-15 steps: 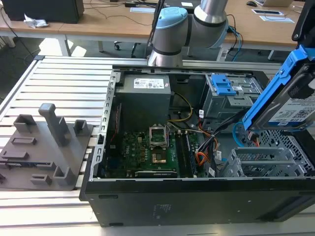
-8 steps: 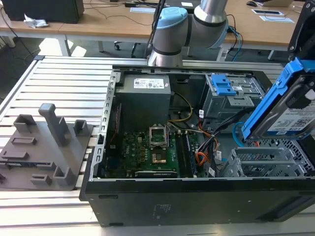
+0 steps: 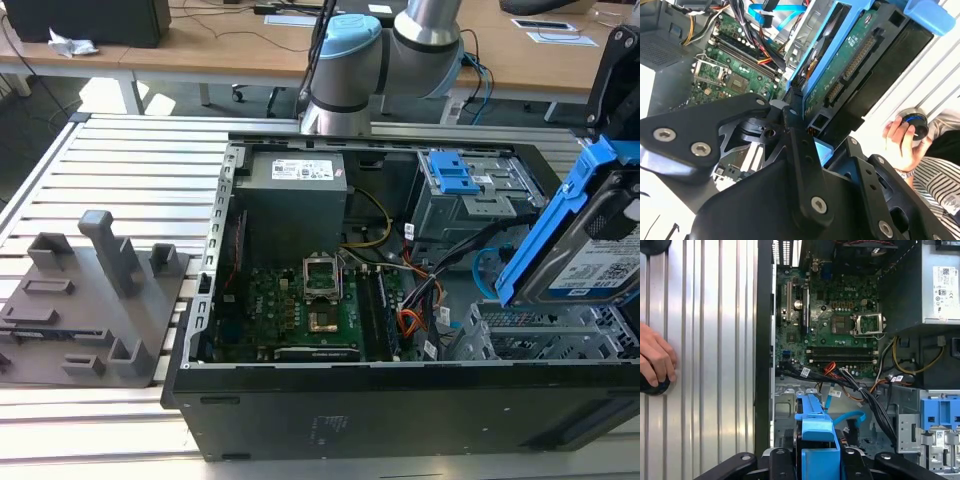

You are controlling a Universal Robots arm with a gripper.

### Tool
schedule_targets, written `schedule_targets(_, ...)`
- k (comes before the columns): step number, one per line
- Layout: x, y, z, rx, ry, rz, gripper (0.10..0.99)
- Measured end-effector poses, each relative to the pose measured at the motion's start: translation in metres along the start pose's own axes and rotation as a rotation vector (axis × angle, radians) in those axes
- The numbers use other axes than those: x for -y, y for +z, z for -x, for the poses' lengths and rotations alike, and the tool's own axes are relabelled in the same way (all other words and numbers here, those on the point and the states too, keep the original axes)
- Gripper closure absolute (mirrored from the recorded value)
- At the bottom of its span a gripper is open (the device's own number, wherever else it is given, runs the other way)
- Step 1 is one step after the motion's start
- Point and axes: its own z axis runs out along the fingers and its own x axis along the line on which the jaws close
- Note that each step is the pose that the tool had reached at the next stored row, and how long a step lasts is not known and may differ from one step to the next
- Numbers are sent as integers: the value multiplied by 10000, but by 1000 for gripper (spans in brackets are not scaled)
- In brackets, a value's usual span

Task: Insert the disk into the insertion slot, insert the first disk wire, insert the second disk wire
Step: 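Insert the disk into the insertion slot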

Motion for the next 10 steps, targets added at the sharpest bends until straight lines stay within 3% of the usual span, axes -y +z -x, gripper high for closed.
schedule_targets(4, 14, 63, 6, 1, 1, 0, 722)
schedule_targets(10, 18, 99, 5, -1, 0, 0, 722)
